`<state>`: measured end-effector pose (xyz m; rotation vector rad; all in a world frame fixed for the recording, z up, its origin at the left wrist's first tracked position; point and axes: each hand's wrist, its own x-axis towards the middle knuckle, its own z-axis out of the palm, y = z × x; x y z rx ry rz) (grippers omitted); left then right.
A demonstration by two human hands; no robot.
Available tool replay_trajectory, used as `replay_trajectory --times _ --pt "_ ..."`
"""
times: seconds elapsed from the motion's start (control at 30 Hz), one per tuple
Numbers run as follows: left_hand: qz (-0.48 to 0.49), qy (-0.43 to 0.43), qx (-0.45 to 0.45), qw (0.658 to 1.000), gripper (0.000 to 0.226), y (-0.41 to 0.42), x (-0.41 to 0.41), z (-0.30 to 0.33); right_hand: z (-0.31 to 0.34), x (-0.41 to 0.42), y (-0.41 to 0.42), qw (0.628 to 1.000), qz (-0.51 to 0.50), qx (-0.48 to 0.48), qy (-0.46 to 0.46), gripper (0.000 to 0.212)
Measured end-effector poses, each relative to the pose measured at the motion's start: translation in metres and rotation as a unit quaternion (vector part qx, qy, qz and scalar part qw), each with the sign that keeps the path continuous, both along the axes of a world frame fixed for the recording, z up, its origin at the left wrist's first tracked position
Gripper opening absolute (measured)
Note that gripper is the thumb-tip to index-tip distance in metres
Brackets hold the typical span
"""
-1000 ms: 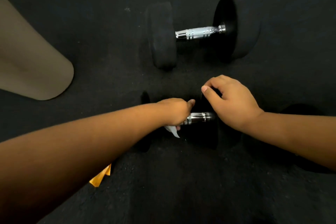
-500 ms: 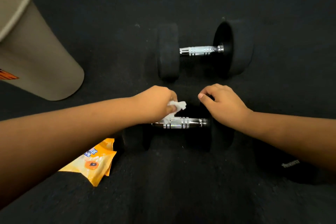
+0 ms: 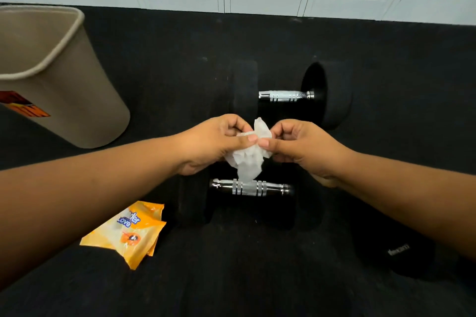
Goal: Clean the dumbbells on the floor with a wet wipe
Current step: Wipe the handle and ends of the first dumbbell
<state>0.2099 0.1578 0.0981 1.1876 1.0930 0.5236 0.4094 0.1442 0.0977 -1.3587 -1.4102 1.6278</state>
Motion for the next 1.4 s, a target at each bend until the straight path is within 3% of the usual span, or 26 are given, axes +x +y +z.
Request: replay_trajectory --times 0.13,0.33,0.43,0.53,0.63,0.7,0.77,0.93,1.1,1.3,1.4 --pt "0.051 0.028 0.011 0.998 0.02 -0.001 -0.005 0.001 0.004 0.002 -0.002 0.997 -0.037 -0.055 0.048 0.02" --pt "0.101 0.011 -0.003 0.995 0.039 0.004 -0.009 0.004 0.006 0.007 0.004 0.984 -0.048 -0.096 0.141 0.018" --pt "0.177 0.009 0.007 0.984 0.041 0.009 -0.01 0.004 0.007 0.008 0.008 0.979 -0.056 -0.098 0.172 0.023" --pt "0.238 0.001 0.047 0.97 0.037 0.012 -0.013 0.005 0.01 0.011 0.011 0.982 -0.007 -0.102 0.157 0.028" --pt "0.141 0.04 0.097 0.984 0.037 0.01 -0.012 0.014 0.013 0.01 0.011 0.992 0.088 -0.087 0.03 0.047" --pt "0.062 0.046 0.119 0.99 0.036 0.007 -0.005 0.023 0.016 0.004 0.011 0.996 0.076 -0.047 -0.019 0.061" --pt "0.002 0.04 0.138 0.99 0.035 0.005 0.003 0.032 0.017 -0.003 0.01 0.996 0.083 -0.005 -0.012 0.063" --pt "-0.044 0.037 0.142 0.988 0.048 0.011 0.0 0.044 0.024 -0.006 0.007 0.997 0.078 0.024 0.012 0.037" --pt "-0.129 0.172 0.105 0.971 0.032 0.021 -0.025 0.042 0.031 0.001 0.014 0.998 0.017 0.035 0.048 0.042" --pt "-0.054 0.148 0.05 0.986 0.015 0.022 -0.039 0.029 0.029 0.01 0.016 0.989 -0.04 -0.04 0.134 0.044" --pt "0.083 0.029 0.007 0.996 0.017 0.024 -0.036 0.027 0.023 0.013 0.016 0.982 -0.07 -0.081 0.154 0.04"
